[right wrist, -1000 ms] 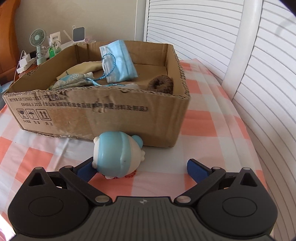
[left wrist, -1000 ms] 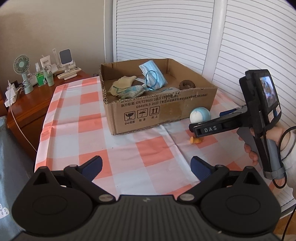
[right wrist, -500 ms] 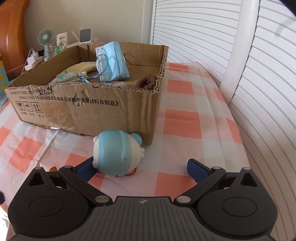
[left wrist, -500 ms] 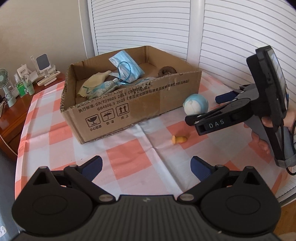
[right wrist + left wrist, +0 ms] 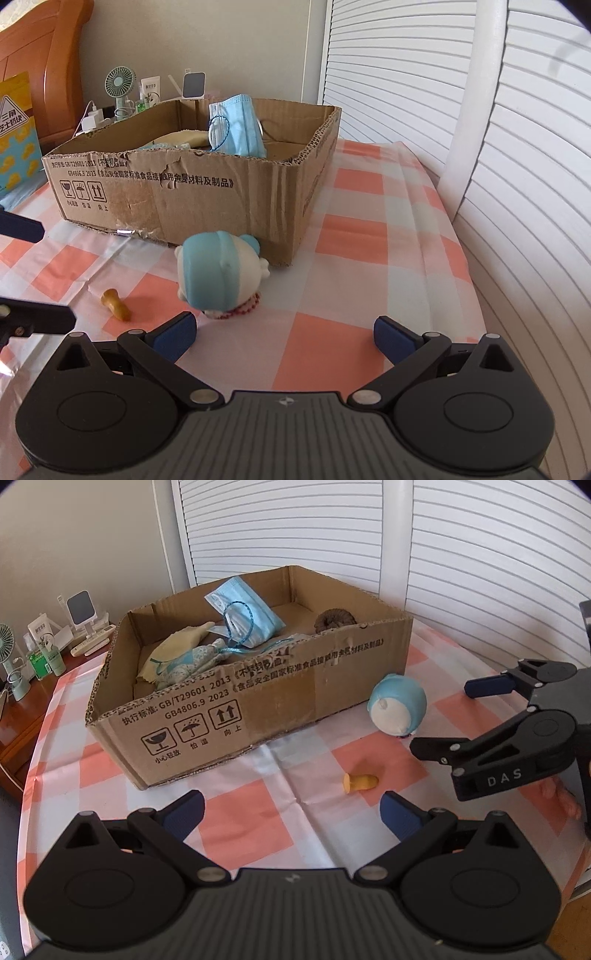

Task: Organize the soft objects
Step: 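Move the right tool toward the light-blue ball toy while the left tool approaches the small orange peg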

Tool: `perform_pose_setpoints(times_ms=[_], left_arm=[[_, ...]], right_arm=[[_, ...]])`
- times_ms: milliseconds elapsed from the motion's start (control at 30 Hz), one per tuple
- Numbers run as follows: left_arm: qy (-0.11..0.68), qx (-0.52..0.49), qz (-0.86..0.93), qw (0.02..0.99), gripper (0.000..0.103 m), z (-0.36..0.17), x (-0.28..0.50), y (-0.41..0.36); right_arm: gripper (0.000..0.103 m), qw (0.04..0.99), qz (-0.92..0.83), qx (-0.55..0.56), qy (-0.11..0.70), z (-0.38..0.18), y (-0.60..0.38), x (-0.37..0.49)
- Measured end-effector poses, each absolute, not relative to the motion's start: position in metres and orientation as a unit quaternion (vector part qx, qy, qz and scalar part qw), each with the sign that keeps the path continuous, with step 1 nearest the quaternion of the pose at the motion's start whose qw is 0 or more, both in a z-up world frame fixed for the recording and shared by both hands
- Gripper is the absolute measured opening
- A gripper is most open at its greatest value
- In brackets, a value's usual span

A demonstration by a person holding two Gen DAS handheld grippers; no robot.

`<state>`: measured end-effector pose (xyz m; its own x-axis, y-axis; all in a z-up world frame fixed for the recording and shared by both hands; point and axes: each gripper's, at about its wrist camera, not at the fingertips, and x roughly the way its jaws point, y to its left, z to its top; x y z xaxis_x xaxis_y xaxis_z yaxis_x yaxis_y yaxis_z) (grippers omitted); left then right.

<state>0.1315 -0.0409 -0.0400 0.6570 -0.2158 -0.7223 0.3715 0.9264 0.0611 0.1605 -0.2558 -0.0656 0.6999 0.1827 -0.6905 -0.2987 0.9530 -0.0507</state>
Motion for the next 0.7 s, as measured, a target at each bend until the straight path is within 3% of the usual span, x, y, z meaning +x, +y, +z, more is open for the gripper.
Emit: perform_pose_setpoints(times_ms=[700], left_arm=[[0.367, 0.126, -0.148, 0.91, 0.098, -0.056, 0.143, -0.054]], right_arm=[[0.103, 0.927, 0.104, -0.069, 0.355, -0.066, -0.265, 0.136]])
